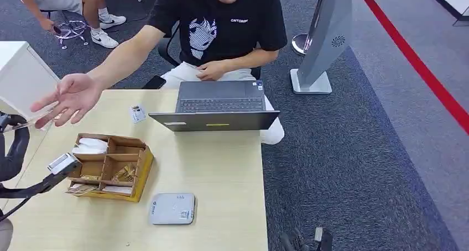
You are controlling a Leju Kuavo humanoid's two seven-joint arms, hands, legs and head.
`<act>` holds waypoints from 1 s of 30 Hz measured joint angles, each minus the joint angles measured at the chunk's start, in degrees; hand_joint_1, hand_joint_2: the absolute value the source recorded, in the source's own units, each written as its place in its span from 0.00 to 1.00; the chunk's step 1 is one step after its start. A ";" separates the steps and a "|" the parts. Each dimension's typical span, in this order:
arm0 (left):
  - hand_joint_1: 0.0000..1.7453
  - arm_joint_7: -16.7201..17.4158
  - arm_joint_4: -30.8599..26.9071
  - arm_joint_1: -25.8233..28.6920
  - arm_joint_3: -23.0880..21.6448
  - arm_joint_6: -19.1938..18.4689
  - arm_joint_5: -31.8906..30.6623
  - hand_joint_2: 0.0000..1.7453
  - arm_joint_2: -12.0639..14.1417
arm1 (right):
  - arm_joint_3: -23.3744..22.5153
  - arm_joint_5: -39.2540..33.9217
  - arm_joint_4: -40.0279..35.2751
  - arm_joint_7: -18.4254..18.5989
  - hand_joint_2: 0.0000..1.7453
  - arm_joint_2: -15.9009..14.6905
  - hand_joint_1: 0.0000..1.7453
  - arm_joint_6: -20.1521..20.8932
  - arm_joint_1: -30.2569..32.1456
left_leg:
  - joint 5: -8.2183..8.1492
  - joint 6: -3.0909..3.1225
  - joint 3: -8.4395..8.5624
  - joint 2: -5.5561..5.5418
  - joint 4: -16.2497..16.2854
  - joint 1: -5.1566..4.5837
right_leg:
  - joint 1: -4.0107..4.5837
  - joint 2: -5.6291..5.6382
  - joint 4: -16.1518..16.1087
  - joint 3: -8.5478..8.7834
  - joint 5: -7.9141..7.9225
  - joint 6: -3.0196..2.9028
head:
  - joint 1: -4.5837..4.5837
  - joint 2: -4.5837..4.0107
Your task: Pass the card to the sensor for recognition and then transmit it.
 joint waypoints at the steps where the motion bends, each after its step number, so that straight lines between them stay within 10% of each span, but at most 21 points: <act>1: 1.00 0.00 0.09 0.01 0.04 0.00 -0.07 1.00 -0.02 | 0.00 0.00 0.00 0.00 1.00 0.00 0.00 0.00 0.00 | 0.00 0.00 0.00 0.00 0.00 0.00 | 0.00 0.00 0.00 0.00 0.00 0.00 | -0.02 0.00; 19: 1.00 -0.13 0.70 -0.19 0.13 0.07 -0.09 1.00 -0.13 | 0.00 -0.15 0.00 0.00 1.00 0.00 0.00 -0.06 0.00 | -0.02 -0.01 -0.01 0.04 0.00 0.00 | 0.00 0.03 0.00 -0.05 0.00 0.00 | 0.00 0.00; 20: 0.30 -0.24 0.72 -0.24 0.13 0.07 -0.09 1.00 -0.13 | 0.00 -0.15 0.00 0.00 1.00 0.00 0.00 -0.06 0.00 | -0.02 -0.01 -0.01 0.05 0.00 0.00 | 0.00 0.03 0.00 -0.05 0.00 0.00 | 0.00 0.00; 21: 0.01 -0.28 0.74 -0.25 0.13 0.07 -0.07 1.00 -0.13 | 0.00 -0.15 0.00 0.02 1.00 0.00 0.00 -0.06 0.00 | -0.02 -0.01 -0.01 0.07 0.00 0.00 | 0.00 0.04 0.00 -0.05 0.00 0.00 | -0.02 0.00; 30: 0.00 -0.52 0.79 -0.25 0.13 0.09 0.28 1.00 -0.50 | 0.00 -0.22 0.00 0.02 1.00 -0.02 0.00 -0.11 0.00 | -0.01 -0.01 -0.01 0.05 0.00 0.00 | 0.00 0.04 0.00 -0.04 0.00 0.00 | 0.00 0.00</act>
